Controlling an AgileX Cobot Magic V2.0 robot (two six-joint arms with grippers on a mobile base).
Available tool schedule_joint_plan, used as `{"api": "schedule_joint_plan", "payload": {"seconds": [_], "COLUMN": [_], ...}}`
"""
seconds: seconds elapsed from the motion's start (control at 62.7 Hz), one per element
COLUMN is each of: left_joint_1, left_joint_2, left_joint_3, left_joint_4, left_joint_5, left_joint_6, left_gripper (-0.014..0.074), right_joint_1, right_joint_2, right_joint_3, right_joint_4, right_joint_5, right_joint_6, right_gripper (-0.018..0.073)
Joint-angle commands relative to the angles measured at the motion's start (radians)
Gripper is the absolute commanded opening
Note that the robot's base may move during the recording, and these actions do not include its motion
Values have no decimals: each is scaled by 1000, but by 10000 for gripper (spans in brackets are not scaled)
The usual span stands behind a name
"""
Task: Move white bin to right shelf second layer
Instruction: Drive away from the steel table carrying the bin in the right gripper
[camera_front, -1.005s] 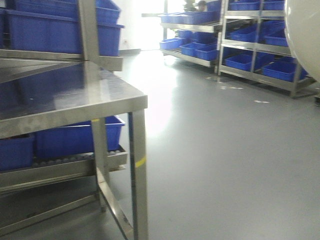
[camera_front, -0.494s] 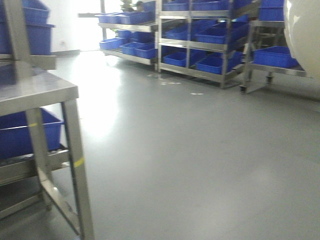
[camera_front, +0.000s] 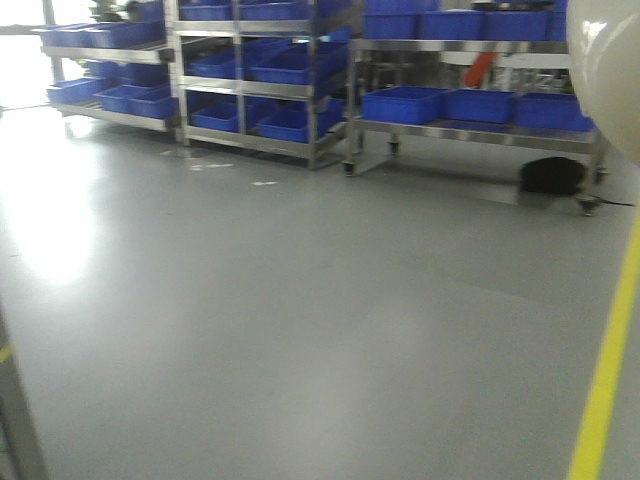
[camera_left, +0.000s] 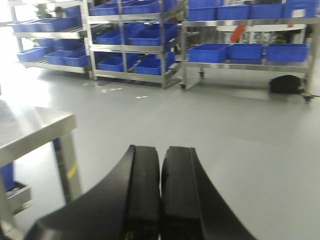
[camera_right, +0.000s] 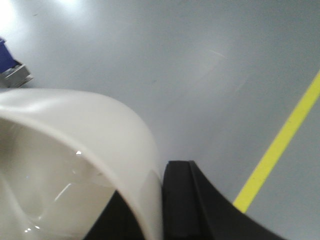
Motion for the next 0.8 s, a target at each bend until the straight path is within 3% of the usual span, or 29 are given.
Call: {"api": "schedule_joint_plan", "payload": {"seconds": [0.0,0.782], "left_joint_1": [-3,-3], "left_joint_2": [-14,-14], "left_joint_3": [37,37], "left_joint_4": [-6,-6], "left_joint_5": [-83,-83], "left_joint_6": [-3,-3], "left_gripper": [85,85], "right_joint_1": [-6,-6], "right_joint_2": [7,7], "right_joint_3": [-29,-29], "right_joint_4": [20,20], "right_joint_5": [-87,-78], "right_joint_6": [-4,-4], "right_gripper": [57,57]}}
